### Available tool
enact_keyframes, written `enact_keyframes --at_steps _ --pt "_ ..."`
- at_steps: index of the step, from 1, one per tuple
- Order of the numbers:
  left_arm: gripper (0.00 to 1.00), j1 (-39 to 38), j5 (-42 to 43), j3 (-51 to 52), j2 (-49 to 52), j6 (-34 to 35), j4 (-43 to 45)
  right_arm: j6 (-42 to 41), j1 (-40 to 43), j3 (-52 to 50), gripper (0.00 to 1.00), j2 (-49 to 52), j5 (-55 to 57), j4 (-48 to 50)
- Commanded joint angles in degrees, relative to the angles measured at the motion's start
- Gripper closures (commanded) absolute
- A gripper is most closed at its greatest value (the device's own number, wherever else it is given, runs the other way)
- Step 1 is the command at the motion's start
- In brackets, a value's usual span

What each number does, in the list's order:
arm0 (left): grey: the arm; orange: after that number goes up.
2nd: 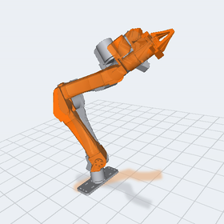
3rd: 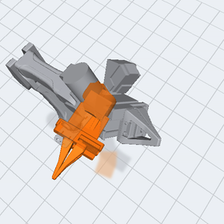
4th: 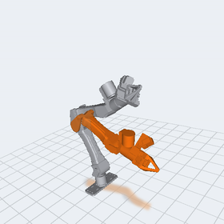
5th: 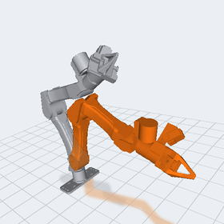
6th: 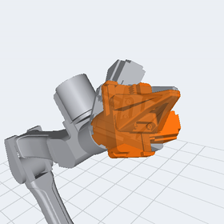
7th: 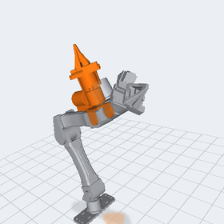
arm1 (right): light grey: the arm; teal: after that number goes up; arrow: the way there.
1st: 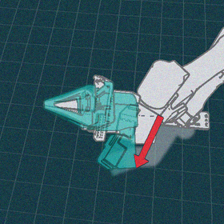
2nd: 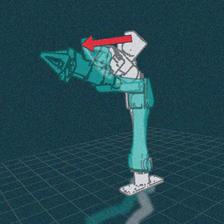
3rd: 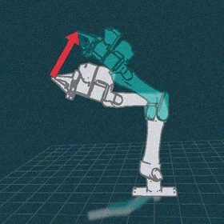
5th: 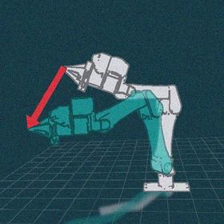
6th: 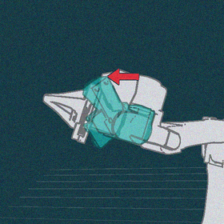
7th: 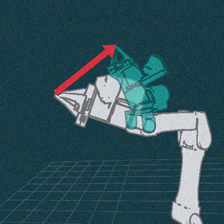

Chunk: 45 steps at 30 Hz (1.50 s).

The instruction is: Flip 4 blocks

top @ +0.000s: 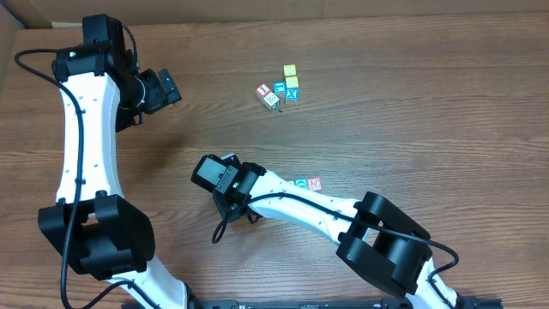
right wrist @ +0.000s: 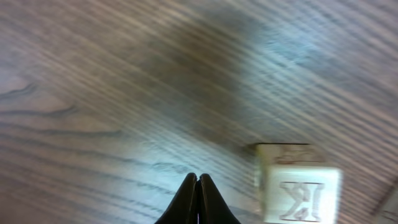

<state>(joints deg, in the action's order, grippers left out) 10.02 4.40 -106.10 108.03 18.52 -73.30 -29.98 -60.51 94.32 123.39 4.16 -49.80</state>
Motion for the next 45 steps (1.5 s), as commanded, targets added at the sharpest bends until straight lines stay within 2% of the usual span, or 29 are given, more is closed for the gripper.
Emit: enact_keyframes --at_steps 1,19,37,45 --pt "0.0 0.0 -0.3 0.1 0.4 0.8 -0.2 -0.3 0.7 -0.3 0.96 0.1 3.9 -0.2" --pt "0.0 0.0 -0.3 0.1 0.4 0.8 -0.2 -1.8 1.0 -0.4 0.93 0.1 6.0 -3.1" --pt "0.0 0.0 -0.3 0.1 0.4 0.8 -0.2 -6.4 3.4 -0.4 0.93 0.1 7.2 -6.9" --pt "0.0 0.0 -0.3 0.1 0.4 0.8 -0.2 -11.2 5.0 0.3 0.93 0.0 4.8 -8.2"
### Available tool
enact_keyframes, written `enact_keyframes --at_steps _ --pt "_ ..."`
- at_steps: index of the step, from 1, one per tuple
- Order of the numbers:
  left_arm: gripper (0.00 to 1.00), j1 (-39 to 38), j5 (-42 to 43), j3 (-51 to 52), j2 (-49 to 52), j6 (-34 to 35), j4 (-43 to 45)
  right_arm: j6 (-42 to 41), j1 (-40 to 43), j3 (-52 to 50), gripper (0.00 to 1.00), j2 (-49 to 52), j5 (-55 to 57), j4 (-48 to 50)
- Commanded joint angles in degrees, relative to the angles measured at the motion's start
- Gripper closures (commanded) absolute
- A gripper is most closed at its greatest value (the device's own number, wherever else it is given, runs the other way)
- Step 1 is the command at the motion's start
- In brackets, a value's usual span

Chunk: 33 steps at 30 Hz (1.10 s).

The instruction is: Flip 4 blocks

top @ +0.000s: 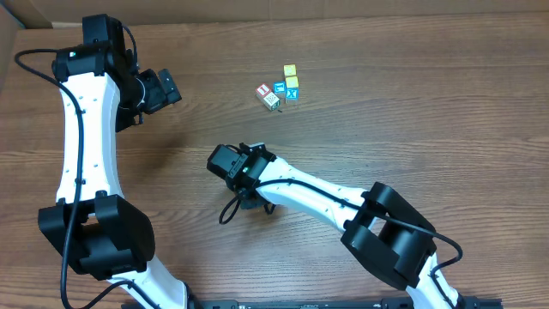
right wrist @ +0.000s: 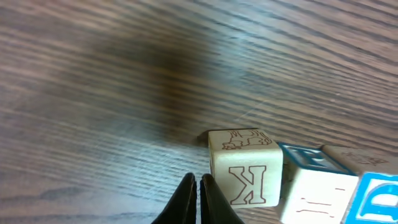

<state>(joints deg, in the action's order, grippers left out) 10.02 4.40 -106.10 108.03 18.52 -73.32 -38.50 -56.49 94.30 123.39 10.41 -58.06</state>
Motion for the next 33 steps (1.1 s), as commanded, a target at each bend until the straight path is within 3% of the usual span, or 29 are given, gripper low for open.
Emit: enact_keyframes --at_steps 1,10,19,23,28,30,33 --pt "0.0 0.0 -0.3 0.1 0.4 0.8 -0.1 -2.6 1.4 0.9 0.93 0.0 -3.1 0.0" --pt "0.0 0.0 -0.3 0.1 0.4 0.8 -0.1 3.0 5.3 10.5 0.93 -4.0 -8.8 -4.8" --pt "0.0 0.0 -0.3 0.1 0.4 0.8 -0.1 4.5 24.5 13.0 0.91 -9.6 -9.3 -16.4" --pt "0.0 0.0 -0.3 0.1 0.4 0.8 -0.1 8.2 32.7 10.9 0.96 -9.3 -9.7 -21.7" --pt "0.0 0.0 0.0 0.1 0.4 1.0 2.8 10.5 39.4 4.8 0.96 -9.3 -9.7 -21.3" --pt "0.0 0.0 3.1 0.1 0.4 2.3 5.2 10.5 41.3 2.1 0.96 -9.3 -9.7 -19.8" --pt "0.0 -0.1 14.8 0.2 0.5 3.3 2.9 10.5 43.5 -2.3 0.96 -9.3 -9.7 -16.8"
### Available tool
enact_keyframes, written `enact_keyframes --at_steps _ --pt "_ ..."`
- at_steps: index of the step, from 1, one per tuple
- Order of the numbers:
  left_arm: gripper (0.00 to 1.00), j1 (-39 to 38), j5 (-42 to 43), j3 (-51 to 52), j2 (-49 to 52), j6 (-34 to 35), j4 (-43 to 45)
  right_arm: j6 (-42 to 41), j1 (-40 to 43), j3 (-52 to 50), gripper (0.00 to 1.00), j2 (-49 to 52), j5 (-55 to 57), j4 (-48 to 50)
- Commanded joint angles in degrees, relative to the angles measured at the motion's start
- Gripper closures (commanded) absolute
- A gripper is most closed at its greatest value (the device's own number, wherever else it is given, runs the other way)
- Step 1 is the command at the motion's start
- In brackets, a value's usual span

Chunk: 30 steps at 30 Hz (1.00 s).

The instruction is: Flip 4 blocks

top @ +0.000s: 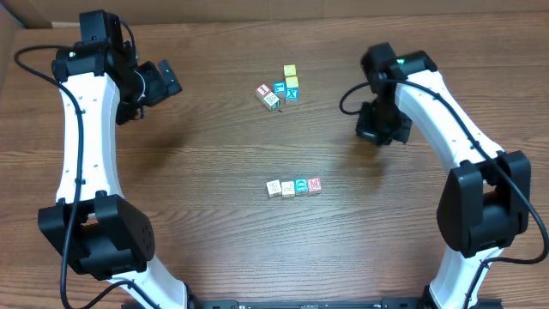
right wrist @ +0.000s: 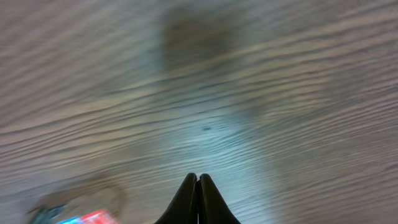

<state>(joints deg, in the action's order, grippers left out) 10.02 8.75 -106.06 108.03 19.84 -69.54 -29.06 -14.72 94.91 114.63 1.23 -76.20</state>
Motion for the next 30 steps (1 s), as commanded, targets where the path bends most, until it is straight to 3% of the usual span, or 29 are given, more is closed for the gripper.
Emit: enact_keyframes --at_steps 1,3,4,6,8,13,18,20,22,25,27,28,30 --pt "0.0 -0.5 14.0 0.3 0.5 0.9 -1.9 1.0 2.2 -4.2 0.95 -0.5 -0.6 2.4" --pt "0.04 -2.1 18.1 0.7 0.5 -3.7 -4.8 1.0 2.9 -7.0 0.92 -0.5 -1.2 4.7" --pt "0.12 -3.4 17.9 1.3 0.5 -6.2 -5.9 1.0 2.9 -8.2 0.91 -0.5 -1.4 5.7" --pt "0.46 -6.3 16.3 2.8 0.5 -9.1 -7.1 1.0 2.8 -10.4 0.9 -0.5 -1.4 8.0" --pt "0.93 -9.6 13.9 5.0 0.5 -9.1 -7.2 1.0 2.8 -12.1 0.88 -0.5 -1.5 10.2" --pt "0.96 -18.2 9.3 12.0 0.5 -6.3 -2.1 1.0 2.8 -15.3 0.94 -0.5 -1.6 14.5" --pt "0.96 -24.6 3.9 17.5 0.5 -1.3 5.7 1.0 2.8 -16.8 0.94 -0.5 -1.6 16.9" --pt "0.96 -26.6 0.9 19.1 0.5 0.7 8.1 1.0 2.8 -17.3 0.81 -0.5 -1.6 17.6" --pt "0.96 -28.5 -1.9 20.9 0.5 2.9 10.2 1.0 2.8 -17.7 0.59 -0.5 -1.6 18.3" --pt "0.96 -31.1 -2.1 24.5 0.5 5.1 14.1 1.0 2.8 -17.7 0.47 -0.5 -1.6 18.9" --pt "0.96 -32.7 -2.1 27.1 0.5 5.1 16.7 1.0 2.8 -17.7 0.24 -0.5 -1.6 19.4" --pt "0.96 -33.3 -2.1 28.3 0.5 5.2 17.9 1.0 2.8 -17.7 0.05 -0.5 -1.6 19.6" --pt "0.96 -34.2 -2.6 30.2 0.5 6.3 19.7 1.0 2.8 -17.7 0.0 -0.5 -1.6 20.1"
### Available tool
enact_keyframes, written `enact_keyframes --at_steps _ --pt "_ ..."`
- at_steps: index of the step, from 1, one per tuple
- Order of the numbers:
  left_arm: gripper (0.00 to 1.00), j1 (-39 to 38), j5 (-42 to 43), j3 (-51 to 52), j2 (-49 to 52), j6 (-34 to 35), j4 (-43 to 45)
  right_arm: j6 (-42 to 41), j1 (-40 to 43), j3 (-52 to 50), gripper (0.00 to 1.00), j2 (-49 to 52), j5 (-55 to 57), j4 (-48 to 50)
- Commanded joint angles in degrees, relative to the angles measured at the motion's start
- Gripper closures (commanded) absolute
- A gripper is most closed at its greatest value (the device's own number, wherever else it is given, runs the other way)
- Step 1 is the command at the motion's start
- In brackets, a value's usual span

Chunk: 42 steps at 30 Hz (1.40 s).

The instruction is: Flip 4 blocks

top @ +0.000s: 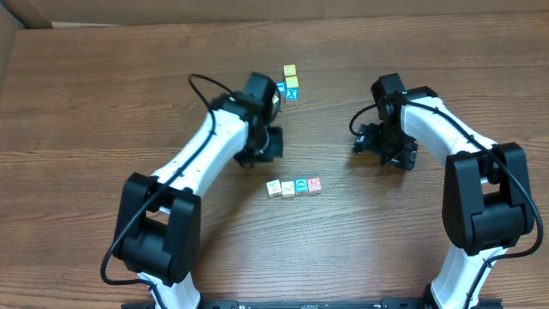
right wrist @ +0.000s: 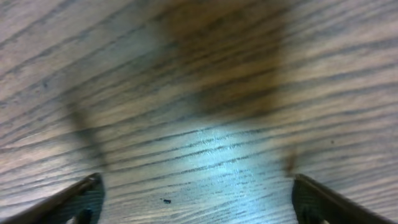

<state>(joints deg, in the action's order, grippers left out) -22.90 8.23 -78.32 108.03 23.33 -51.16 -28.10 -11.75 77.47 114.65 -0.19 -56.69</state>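
A row of four small blocks (top: 293, 186) lies on the wooden table (top: 103, 172) near the middle: two pale ones, a blue one and a red one. A second cluster of yellow and blue blocks (top: 290, 82) sits further back, partly hidden by my left arm. My left gripper (top: 262, 144) hangs between that cluster and the row; its jaws do not show. My right gripper (top: 384, 148) is to the right of the row, apart from it. In the right wrist view that gripper (right wrist: 196, 190) is open, with fingers (right wrist: 74, 199) at the frame's edges and bare wood between.
A cardboard edge (top: 7, 43) borders the table at the far left. The right arm's cable (top: 364, 116) loops beside its wrist.
My left arm has swung from the far left of the table to the middle, beside the back cluster. My right gripper, shut before, is now open and sits a little nearer the front.
My right gripper was shut low on the table left of the row, then shut right beside the K block at the row's left end. Then it was away at the right, still shut, with four blocks in a row. Now it is open and the left arm is at the centre.
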Motion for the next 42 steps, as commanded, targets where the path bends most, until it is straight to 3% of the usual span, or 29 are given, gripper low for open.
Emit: enact_keyframes --at_steps 1,18,42 --pt "0.95 -1.6 -2.3 3.2 0.5 3.3 1.9 0.1 -0.1 -0.3 0.0 -0.5 -0.1 1.0" --pt "0.96 -1.9 1.4 9.2 0.5 6.0 5.4 0.1 -0.1 -0.3 0.0 -0.5 -0.1 10.1" --pt "0.96 -1.8 3.5 9.0 0.4 3.4 4.4 0.1 -0.1 -0.3 0.0 -0.5 -0.1 10.4"
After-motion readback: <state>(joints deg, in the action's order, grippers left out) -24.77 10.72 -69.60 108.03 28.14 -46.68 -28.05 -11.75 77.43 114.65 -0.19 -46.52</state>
